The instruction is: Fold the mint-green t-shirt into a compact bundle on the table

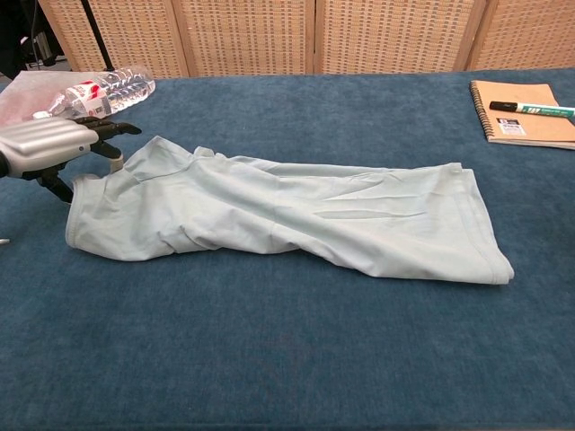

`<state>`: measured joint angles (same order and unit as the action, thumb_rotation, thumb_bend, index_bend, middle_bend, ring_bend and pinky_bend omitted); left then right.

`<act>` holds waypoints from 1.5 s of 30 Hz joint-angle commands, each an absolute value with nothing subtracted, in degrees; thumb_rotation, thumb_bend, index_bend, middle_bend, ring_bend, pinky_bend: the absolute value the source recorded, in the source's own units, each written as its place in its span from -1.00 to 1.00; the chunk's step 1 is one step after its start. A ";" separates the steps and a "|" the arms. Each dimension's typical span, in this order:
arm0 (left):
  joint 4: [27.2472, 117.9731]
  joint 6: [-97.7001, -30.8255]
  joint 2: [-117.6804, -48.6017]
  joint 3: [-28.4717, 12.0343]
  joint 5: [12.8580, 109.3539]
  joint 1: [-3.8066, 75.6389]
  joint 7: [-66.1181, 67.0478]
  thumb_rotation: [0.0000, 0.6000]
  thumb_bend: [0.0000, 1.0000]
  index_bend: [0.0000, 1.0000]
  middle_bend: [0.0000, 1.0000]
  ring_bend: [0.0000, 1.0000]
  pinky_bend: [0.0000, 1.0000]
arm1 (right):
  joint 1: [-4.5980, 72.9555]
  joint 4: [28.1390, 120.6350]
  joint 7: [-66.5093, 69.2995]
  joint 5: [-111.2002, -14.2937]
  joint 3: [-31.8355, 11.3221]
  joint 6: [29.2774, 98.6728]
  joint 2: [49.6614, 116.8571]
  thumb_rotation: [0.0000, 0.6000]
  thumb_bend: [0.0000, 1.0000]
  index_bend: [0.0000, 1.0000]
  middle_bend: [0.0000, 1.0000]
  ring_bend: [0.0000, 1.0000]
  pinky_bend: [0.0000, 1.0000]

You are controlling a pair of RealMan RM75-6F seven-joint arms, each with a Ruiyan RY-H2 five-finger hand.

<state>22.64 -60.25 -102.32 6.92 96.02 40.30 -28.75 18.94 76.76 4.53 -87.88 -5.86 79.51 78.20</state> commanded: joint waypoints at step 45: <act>18.73 -56.69 -89.55 2.77 87.40 31.75 -39.10 1.00 0.67 0.51 -1.00 -1.00 -1.00 | 19.00 77.39 4.16 -89.88 -4.99 80.01 78.09 1.00 -1.00 -1.00 -1.00 -1.00 -0.95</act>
